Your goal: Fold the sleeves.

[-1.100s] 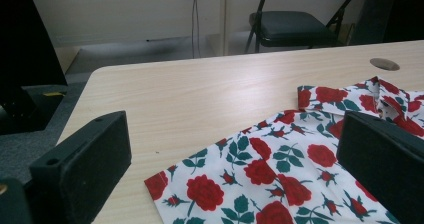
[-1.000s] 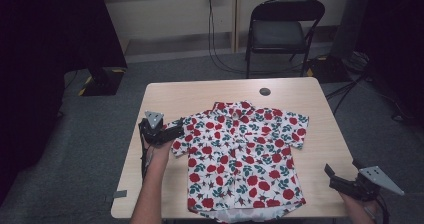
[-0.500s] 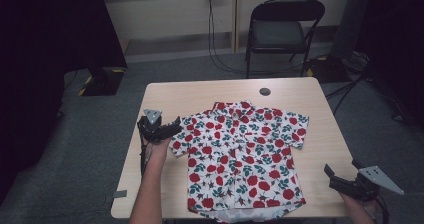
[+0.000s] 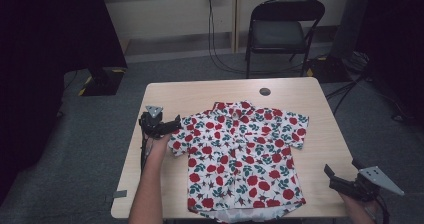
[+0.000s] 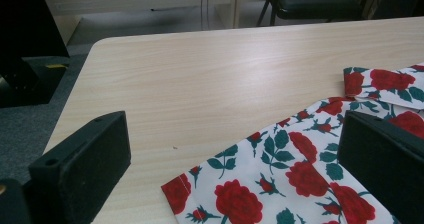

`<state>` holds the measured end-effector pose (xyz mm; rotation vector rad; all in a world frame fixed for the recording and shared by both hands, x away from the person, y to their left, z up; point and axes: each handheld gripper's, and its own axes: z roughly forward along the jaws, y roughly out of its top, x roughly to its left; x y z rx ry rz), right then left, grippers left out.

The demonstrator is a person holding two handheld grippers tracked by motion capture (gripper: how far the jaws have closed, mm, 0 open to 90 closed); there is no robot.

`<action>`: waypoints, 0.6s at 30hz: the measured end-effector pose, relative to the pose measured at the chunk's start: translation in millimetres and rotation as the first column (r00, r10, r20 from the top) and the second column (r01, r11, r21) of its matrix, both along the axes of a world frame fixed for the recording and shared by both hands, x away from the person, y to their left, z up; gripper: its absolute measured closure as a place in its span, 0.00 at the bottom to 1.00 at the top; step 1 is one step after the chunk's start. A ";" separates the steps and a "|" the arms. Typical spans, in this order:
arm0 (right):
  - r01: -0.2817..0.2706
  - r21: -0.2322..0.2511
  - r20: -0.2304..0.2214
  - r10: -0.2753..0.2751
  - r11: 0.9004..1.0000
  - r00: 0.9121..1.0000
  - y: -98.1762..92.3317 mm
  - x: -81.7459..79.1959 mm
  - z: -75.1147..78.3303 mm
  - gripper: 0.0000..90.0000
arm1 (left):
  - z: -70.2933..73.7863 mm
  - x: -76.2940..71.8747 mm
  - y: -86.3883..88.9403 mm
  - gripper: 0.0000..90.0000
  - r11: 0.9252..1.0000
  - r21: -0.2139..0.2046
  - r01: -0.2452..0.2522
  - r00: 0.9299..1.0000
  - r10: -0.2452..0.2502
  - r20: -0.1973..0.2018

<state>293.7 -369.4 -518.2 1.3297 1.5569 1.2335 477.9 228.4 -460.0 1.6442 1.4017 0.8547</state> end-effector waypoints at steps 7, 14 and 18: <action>-0.003 0.005 0.002 0.003 1.000 1.000 -0.5 0.0 -0.1 0.00 | -7.7 9.8 6.6 0.00 1.000 -0.030 -0.008 0.997 0.005 -0.081; -0.005 0.001 -0.005 0.005 1.000 1.000 0.2 0.5 0.1 0.00 | -22.5 17.8 4.0 0.00 1.000 0.010 -0.007 0.990 0.009 -0.142; 0.003 0.005 -0.003 -0.003 1.000 1.000 -0.3 0.3 0.0 0.00 | -29.5 21.7 2.5 0.00 0.999 0.036 -0.034 0.983 0.040 -0.180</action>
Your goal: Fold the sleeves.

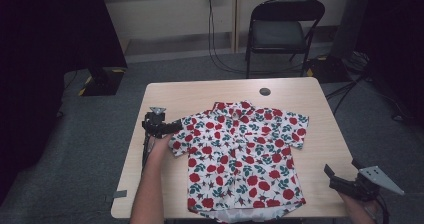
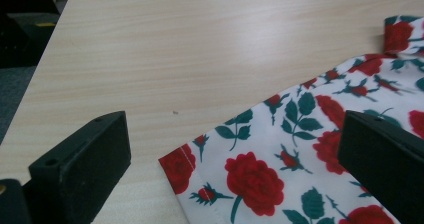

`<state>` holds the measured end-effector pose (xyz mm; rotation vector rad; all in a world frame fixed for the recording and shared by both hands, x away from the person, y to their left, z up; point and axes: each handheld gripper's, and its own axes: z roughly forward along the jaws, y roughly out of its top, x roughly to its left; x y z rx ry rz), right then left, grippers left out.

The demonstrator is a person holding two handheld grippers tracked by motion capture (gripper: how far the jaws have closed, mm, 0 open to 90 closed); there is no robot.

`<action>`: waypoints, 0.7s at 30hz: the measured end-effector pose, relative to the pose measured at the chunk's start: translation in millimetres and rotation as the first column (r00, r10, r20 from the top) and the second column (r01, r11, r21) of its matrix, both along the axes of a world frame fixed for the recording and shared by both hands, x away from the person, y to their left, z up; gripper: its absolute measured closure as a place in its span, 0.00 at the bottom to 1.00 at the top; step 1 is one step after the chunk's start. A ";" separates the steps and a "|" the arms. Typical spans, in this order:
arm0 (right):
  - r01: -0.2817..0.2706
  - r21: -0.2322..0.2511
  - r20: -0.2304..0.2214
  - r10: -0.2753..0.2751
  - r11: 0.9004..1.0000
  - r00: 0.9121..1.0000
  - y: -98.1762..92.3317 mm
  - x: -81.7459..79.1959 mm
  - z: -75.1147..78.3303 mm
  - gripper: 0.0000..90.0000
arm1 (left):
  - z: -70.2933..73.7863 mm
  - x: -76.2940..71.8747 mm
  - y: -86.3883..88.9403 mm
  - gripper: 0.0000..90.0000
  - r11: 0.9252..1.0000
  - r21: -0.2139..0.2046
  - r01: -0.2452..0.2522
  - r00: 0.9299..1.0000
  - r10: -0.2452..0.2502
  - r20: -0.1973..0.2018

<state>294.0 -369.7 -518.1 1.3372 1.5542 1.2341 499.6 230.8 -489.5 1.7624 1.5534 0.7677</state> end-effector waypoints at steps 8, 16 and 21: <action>0.004 -0.007 0.004 -0.004 1.000 1.000 0.4 -0.1 0.0 0.00 | -4.7 1.4 2.3 0.04 1.000 0.011 -0.002 1.000 0.002 -0.028; 0.008 -0.011 0.002 -0.008 1.000 1.000 1.2 0.2 0.0 0.00 | -14.3 4.4 -1.6 0.16 1.000 0.014 0.027 0.996 -0.026 -0.087; 0.007 -0.006 0.002 -0.007 1.000 1.000 0.3 0.2 0.0 0.00 | -15.3 5.8 1.9 0.22 1.000 0.021 0.017 0.994 -0.015 -0.105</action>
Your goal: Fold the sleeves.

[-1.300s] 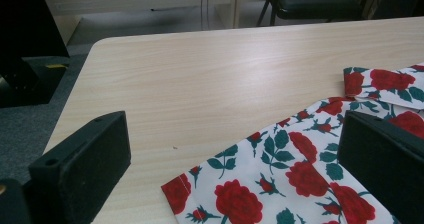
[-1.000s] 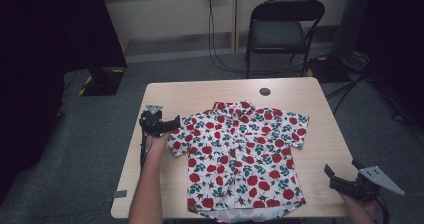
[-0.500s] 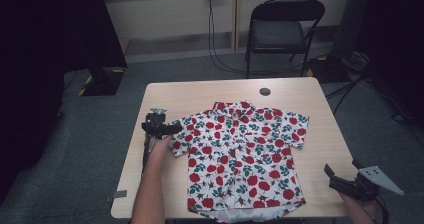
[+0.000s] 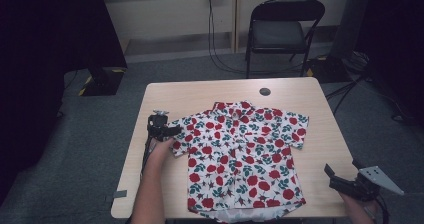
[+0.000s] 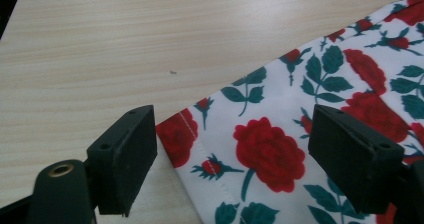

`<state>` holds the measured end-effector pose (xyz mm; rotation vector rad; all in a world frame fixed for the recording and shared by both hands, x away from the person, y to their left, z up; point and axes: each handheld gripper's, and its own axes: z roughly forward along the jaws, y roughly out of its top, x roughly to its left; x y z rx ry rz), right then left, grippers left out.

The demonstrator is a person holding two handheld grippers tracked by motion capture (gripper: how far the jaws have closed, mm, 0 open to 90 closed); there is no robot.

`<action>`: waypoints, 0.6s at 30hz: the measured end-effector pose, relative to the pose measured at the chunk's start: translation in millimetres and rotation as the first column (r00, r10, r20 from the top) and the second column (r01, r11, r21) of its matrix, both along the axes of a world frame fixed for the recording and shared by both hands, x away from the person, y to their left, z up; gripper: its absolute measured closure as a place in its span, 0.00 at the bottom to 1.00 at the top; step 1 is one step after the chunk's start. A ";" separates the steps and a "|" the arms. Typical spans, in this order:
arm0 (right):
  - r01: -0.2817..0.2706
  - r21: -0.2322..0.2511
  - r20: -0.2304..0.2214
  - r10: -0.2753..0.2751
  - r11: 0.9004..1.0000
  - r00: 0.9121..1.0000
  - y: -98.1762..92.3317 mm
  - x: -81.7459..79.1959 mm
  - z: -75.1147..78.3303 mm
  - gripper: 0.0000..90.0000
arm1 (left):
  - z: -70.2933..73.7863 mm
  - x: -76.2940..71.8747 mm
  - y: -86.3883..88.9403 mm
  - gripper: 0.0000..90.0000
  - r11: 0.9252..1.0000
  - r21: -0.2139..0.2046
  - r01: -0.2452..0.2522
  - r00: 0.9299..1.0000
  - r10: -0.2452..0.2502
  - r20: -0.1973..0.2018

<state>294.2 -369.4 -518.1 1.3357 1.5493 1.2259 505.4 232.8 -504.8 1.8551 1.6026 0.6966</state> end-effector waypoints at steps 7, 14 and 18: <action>-0.005 -0.001 0.003 0.005 1.000 1.000 0.2 -0.4 -0.1 0.00 | -5.8 2.6 5.2 0.29 1.000 -0.006 -0.003 0.998 0.003 -0.062; -0.009 0.002 0.005 0.009 1.000 1.000 0.0 -0.9 -0.1 0.00 | -5.9 -1.1 1.4 0.40 1.000 -0.016 0.014 0.999 -0.015 -0.049; -0.011 -0.001 0.005 0.011 1.000 1.000 0.3 -0.9 -0.1 0.00 | -4.8 -4.2 -4.3 0.60 0.999 -0.021 0.045 0.998 -0.046 -0.039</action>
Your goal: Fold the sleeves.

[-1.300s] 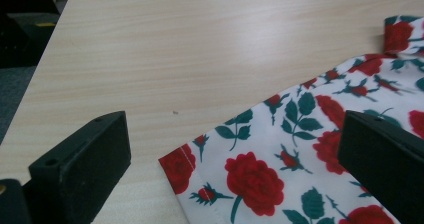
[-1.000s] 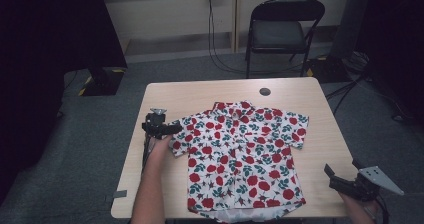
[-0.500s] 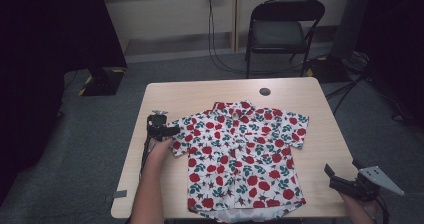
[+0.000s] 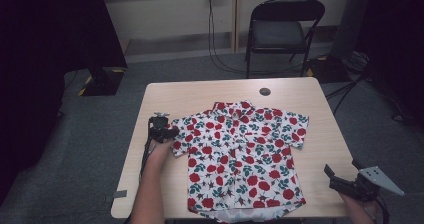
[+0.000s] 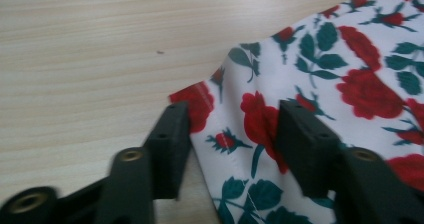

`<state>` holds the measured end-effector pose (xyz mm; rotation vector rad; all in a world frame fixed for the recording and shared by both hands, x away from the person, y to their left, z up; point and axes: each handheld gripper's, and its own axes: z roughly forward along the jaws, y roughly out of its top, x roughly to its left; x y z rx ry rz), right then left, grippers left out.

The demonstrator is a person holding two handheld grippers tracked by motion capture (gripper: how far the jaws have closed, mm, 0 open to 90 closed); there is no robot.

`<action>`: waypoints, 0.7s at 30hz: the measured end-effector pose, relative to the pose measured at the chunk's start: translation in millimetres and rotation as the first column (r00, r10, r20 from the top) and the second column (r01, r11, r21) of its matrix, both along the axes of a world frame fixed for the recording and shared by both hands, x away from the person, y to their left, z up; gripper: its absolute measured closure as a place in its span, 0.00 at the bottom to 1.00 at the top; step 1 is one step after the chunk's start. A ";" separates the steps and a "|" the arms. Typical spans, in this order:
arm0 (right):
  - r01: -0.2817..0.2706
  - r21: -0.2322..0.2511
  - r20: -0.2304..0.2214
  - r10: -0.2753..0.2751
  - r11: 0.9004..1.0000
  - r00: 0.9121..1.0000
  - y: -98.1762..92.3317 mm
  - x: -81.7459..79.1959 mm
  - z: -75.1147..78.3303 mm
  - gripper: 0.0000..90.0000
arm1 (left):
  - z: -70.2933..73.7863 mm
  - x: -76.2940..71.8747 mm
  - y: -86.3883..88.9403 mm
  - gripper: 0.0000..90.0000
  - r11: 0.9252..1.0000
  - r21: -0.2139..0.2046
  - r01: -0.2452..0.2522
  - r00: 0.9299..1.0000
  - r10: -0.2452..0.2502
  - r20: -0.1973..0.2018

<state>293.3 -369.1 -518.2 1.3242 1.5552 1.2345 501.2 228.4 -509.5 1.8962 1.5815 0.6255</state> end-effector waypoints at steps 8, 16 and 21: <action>-0.004 0.003 -0.002 0.004 1.000 1.000 -0.4 0.2 0.0 0.00 | 2.0 -2.0 -15.8 0.90 0.999 0.044 0.014 1.000 -0.014 0.001; -0.006 0.010 0.000 0.006 1.000 1.000 -1.2 0.1 -0.1 0.00 | 5.3 -3.4 -24.8 0.97 0.998 0.056 0.010 1.000 -0.011 0.016; -0.010 0.009 0.000 0.010 1.000 1.000 -1.2 0.0 -0.1 0.00 | 12.5 -5.2 -28.1 0.97 0.999 0.046 0.008 1.000 -0.009 0.027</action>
